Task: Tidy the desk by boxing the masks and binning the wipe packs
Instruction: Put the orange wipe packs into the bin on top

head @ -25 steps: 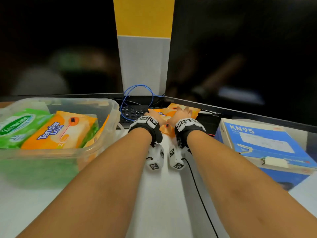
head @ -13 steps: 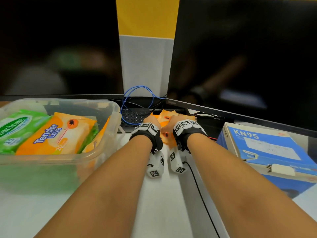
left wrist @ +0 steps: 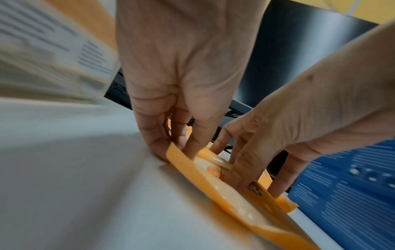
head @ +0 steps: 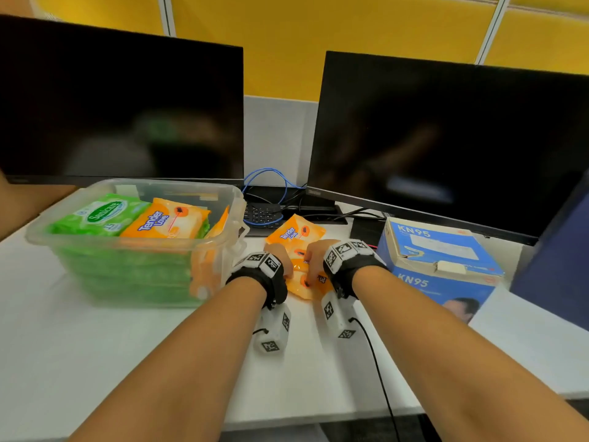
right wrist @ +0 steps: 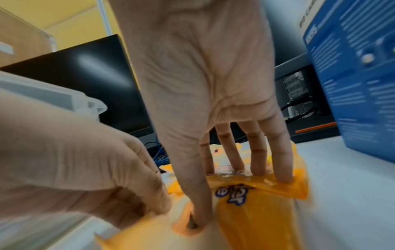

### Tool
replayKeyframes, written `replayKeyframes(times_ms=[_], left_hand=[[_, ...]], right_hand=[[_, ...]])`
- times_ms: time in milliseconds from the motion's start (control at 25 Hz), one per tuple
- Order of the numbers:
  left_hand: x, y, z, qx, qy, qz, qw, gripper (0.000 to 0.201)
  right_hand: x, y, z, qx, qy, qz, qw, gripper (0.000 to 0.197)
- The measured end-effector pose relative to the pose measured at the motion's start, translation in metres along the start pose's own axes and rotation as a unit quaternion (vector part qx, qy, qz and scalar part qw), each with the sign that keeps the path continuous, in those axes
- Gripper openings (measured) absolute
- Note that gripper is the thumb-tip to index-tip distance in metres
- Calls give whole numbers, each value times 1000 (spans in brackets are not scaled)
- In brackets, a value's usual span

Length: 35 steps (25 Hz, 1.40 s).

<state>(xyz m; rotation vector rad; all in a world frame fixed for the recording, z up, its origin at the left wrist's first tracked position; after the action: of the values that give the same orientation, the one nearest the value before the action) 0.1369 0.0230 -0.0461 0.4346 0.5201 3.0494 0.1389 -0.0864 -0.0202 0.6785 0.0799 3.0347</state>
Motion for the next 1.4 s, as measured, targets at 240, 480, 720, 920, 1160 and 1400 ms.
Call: replayKeyframes(times_ms=[240, 480, 720, 920, 1160, 1400], left_hand=[[41, -2, 6, 17, 64, -31, 997, 34], [31, 1, 39, 260, 257, -8, 931, 18], [-17, 3, 41, 346, 242, 29, 906, 31], [-40, -7, 20, 382, 199, 222, 875, 58], [-61, 0, 6, 329, 104, 196, 918, 84], [-66, -8, 8, 353, 112, 160, 915, 72]], right_hand=[[38, 2, -11, -8, 96, 11, 995, 22], [56, 34, 51, -150, 287, -44, 945, 23], [16, 40, 65, -217, 309, -52, 924, 17], [-54, 28, 43, -220, 156, -74, 960, 30], [-89, 8, 35, -251, 80, -62, 963, 61], [-73, 13, 37, -196, 25, -62, 978, 54]])
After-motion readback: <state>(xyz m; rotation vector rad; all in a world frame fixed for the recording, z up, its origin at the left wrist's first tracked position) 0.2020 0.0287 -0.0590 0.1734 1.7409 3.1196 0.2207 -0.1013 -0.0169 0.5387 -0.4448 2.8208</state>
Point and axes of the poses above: each hand's wrist, its own x-axis away from the middle knuckle, its own z-axis out of the back of the hand, y = z × x, the point moved 3 cm from there along -x, towards the middle knuckle, and after that the axes turned 4 degrees about -z, right-handed, at the moved point
